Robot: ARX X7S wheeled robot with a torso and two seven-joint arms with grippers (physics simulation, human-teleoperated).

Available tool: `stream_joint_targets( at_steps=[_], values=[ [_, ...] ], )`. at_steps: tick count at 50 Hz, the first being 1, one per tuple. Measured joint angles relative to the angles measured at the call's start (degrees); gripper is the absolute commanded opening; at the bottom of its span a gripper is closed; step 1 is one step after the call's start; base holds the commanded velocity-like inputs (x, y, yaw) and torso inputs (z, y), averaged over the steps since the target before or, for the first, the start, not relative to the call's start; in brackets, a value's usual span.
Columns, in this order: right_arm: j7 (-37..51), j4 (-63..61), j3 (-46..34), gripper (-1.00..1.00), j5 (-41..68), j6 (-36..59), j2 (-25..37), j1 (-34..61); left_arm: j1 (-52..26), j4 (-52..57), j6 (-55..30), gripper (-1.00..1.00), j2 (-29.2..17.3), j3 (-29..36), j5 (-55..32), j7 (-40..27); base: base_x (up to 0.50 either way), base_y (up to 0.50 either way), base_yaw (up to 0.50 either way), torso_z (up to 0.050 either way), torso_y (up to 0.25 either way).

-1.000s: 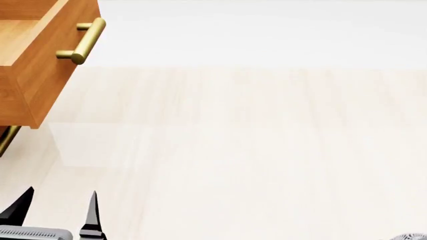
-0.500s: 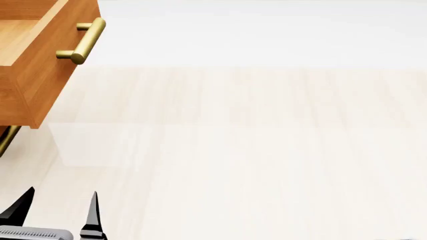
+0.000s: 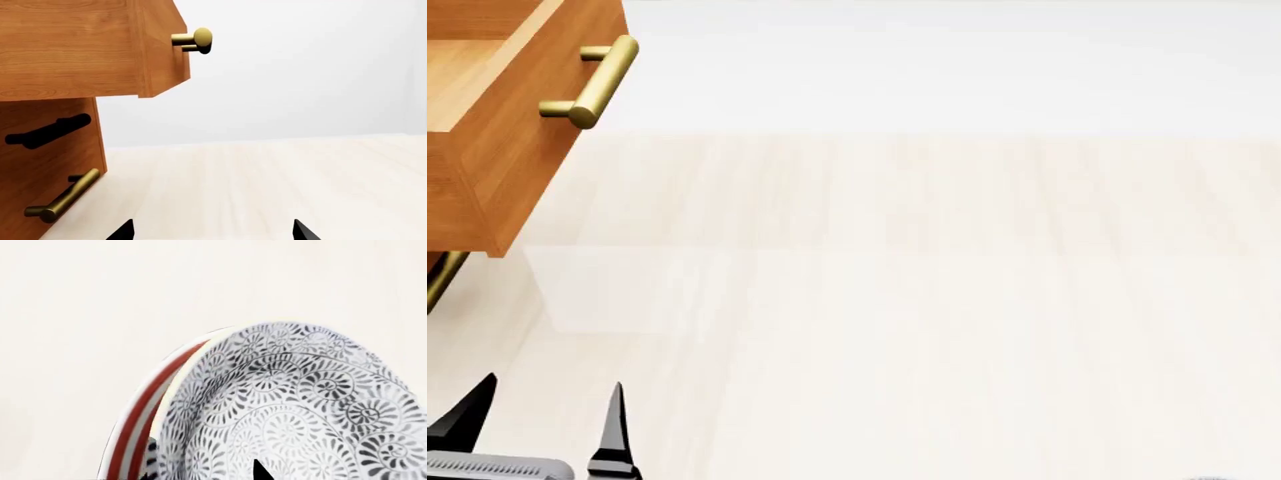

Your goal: Put the bowl on the plate.

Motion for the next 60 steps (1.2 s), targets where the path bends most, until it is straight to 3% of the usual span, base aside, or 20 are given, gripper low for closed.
stream_joint_targets(
  at_steps=[60],
  values=[
    [-2.79, -9.06, 5.27, 1.00, -2.53, -12.17, 5.72, 1.35, 0.20, 1.80, -0.49, 1.00, -0.80, 0.72, -0.38, -0.97, 0.00, 0.00, 0.00, 0.000, 0.000]
  ],
)
